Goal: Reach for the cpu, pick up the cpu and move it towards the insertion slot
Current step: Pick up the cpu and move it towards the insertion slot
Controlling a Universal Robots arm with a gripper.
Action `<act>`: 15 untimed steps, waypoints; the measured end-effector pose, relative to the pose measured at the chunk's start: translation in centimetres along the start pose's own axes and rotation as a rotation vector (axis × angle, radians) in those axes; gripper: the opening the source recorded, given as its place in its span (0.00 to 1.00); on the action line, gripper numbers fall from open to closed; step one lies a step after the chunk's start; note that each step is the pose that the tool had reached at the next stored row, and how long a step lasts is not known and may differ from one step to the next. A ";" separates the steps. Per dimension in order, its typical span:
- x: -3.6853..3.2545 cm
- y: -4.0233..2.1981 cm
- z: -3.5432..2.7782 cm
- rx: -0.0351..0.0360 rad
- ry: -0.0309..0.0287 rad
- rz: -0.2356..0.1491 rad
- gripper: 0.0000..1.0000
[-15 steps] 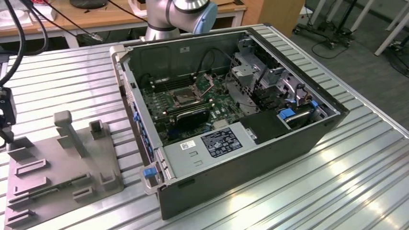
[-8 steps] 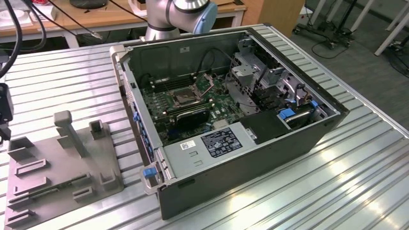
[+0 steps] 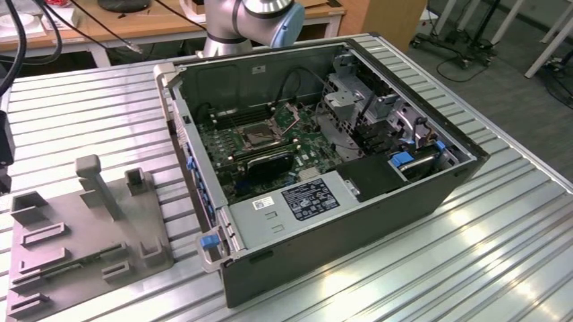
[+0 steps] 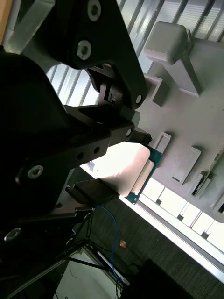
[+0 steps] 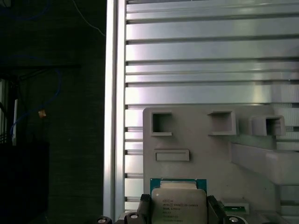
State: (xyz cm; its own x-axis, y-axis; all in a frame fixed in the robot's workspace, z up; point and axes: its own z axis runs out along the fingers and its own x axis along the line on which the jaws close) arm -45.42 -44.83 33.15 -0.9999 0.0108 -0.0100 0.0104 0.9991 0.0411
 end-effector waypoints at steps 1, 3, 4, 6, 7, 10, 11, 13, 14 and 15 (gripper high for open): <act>0.00 0.00 -0.01 0.0000 0.0000 0.000 0.55; 0.00 0.00 -0.04 0.0002 0.0003 0.000 0.55; 0.00 0.00 -0.05 0.0001 0.0002 0.000 0.55; 0.00 0.00 -0.06 0.0002 0.0002 0.000 0.55; 0.00 0.00 -0.08 0.0002 0.0003 0.000 0.55; 0.00 0.01 -0.22 0.0005 0.0006 0.000 0.55; -0.01 0.01 -0.29 0.0003 0.0004 0.000 0.55; 0.00 0.02 -0.47 0.0002 0.0003 0.000 0.55; -0.01 0.02 -0.57 0.0003 0.0003 0.000 0.55; -0.01 0.03 -0.68 0.0003 0.0004 0.000 0.55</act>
State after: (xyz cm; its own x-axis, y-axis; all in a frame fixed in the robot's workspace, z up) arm -45.42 -44.83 33.83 -0.9999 0.0108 -0.0095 0.0104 0.9991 0.0408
